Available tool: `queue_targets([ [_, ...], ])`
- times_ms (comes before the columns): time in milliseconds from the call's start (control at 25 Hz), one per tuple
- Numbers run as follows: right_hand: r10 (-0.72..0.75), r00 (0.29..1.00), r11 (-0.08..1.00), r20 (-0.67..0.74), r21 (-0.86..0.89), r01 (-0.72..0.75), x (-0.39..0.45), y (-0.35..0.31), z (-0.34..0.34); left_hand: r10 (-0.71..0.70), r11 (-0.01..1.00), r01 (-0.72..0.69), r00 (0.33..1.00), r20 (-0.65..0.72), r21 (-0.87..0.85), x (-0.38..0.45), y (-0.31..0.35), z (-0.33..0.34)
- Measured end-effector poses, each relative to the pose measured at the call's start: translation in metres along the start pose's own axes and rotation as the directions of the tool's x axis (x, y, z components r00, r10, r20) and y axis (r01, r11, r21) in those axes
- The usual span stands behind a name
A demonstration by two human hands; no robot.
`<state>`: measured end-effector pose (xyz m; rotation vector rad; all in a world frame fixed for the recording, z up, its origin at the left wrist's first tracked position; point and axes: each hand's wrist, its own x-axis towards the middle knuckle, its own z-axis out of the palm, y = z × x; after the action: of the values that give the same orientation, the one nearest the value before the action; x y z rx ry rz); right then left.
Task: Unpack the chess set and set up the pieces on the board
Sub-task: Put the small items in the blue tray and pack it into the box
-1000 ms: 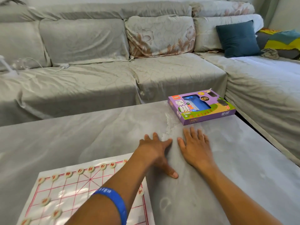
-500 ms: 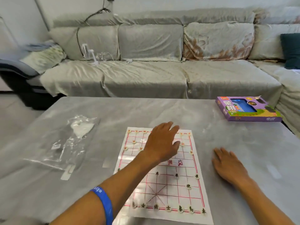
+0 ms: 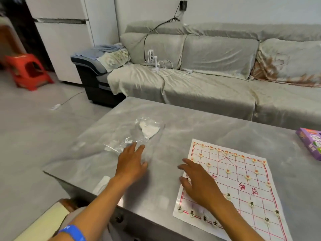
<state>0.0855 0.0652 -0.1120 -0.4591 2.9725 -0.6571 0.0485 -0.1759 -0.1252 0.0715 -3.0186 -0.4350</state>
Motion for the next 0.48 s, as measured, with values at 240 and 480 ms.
queue_targets([
  [240,-0.065,0.998,0.992,0.015,0.105,0.063,0.088,-0.047,0.029,-0.025,0.995,0.012,0.99,0.136,0.098,0.035,-0.047,0.009],
  [480,0.227,0.959,0.885,-0.172,0.448,-0.129,0.154,-0.047,0.056,-0.303,0.725,0.174,0.949,-0.082,-0.666,0.061,-0.074,-0.019],
])
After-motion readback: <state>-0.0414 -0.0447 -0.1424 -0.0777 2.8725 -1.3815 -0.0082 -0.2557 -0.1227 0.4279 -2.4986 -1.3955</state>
